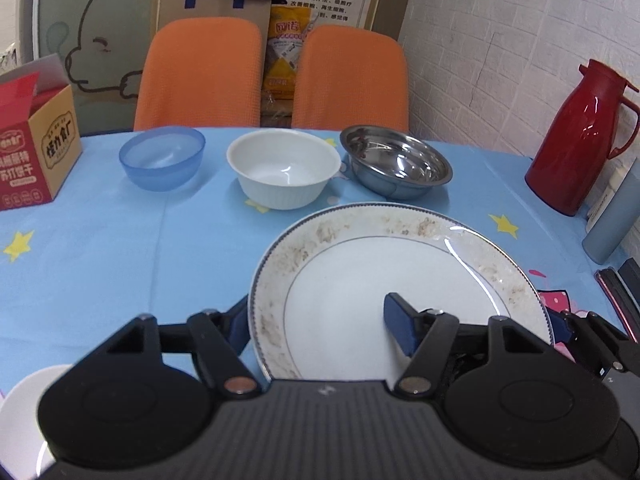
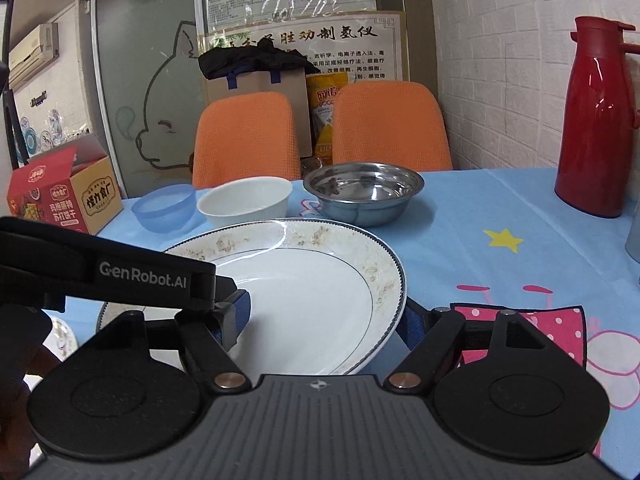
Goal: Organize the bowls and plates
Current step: 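Grasp the gold-rimmed plate rim with the left gripper and lift it, then lower the gold-rimmed plate onto the stacked plates and open the left gripper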
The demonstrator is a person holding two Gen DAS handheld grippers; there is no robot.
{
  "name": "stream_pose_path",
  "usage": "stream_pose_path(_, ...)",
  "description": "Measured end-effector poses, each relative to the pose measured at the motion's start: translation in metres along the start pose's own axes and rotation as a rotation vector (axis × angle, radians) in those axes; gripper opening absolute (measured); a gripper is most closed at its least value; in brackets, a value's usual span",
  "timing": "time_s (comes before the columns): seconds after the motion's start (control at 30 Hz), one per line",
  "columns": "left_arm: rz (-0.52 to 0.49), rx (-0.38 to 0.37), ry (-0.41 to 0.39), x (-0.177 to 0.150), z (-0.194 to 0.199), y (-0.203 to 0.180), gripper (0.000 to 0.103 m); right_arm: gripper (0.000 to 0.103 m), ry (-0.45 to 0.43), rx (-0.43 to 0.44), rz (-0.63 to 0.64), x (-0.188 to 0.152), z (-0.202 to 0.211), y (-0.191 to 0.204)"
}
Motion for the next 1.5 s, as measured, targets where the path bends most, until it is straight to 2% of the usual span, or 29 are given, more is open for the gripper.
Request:
stream_pose_path(0.17, 0.02, 0.042, -0.055, -0.013, 0.05, 0.024, 0.066, 0.103, -0.051, 0.05, 0.027, 0.0, 0.029, 0.038)
stream_pose_path(0.3, 0.044, 0.144, -0.092, -0.03, 0.085, 0.053, 0.068, 0.103, -0.062, 0.135, 0.049, -0.009, 0.042, 0.077)
stream_pose_path(0.43, 0.092, 0.179, -0.091, -0.051, 0.109, 0.086, 0.068, 0.103, 0.001, 0.225, 0.034, -0.025, 0.04, 0.103)
stream_pose_path(0.57, 0.14, 0.198, -0.082, -0.073, 0.12, 0.107, 0.068, 0.103, 0.036, 0.259, 0.065, -0.036, 0.044, 0.124)
stream_pose_path(0.83, 0.217, 0.186, -0.071, -0.098, 0.123, 0.133, 0.068, 0.103, 0.052, 0.26, 0.13, -0.053, 0.048, 0.148)
stream_pose_path(1.07, 0.227, 0.141, -0.093, -0.104, 0.122, 0.138, 0.067, 0.103, 0.057, 0.233, 0.209, -0.056, 0.049, 0.156)
stream_pose_path(1.13, 0.244, 0.116, -0.088, -0.104, 0.123, 0.141, 0.068, 0.103, 0.06, 0.255, 0.202, -0.055, 0.048, 0.15)
stream_pose_path(1.23, 0.283, 0.072, -0.093, -0.106, 0.129, 0.148, 0.074, 0.103, 0.094, 0.265, 0.133, -0.053, 0.043, 0.137)
stream_pose_path(1.27, 0.303, 0.057, -0.103, -0.106, 0.133, 0.15, 0.08, 0.103, 0.083, 0.271, 0.124, -0.053, 0.043, 0.134)
stream_pose_path(1.3, 0.305, 0.055, -0.116, -0.105, 0.137, 0.151, 0.08, 0.103, 0.075, 0.263, 0.119, -0.052, 0.044, 0.132)
stream_pose_path(1.33, 0.296, 0.065, -0.129, -0.104, 0.141, 0.15, 0.081, 0.103, 0.065, 0.26, 0.114, -0.052, 0.046, 0.132)
stream_pose_path(1.37, 0.286, 0.084, -0.142, -0.103, 0.144, 0.15, 0.089, 0.103, 0.056, 0.266, 0.104, -0.05, 0.048, 0.131)
stream_pose_path(1.4, 0.275, 0.098, -0.165, -0.101, 0.149, 0.149, 0.092, 0.103, 0.049, 0.27, 0.096, -0.049, 0.049, 0.13)
stream_pose_path(1.5, 0.266, 0.094, -0.188, -0.095, 0.157, 0.149, 0.092, 0.103, 0.04, 0.27, 0.092, -0.047, 0.051, 0.13)
Point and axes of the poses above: each gripper's, at about its wrist camera, not at the fingertips, and z roughly against the way its jaws point, y to its left, x to its top, the point moved 3 cm from there along -z, roughly the way its jaws point, and after that the axes turned 2 degrees about -x, right-handed, at the moved point
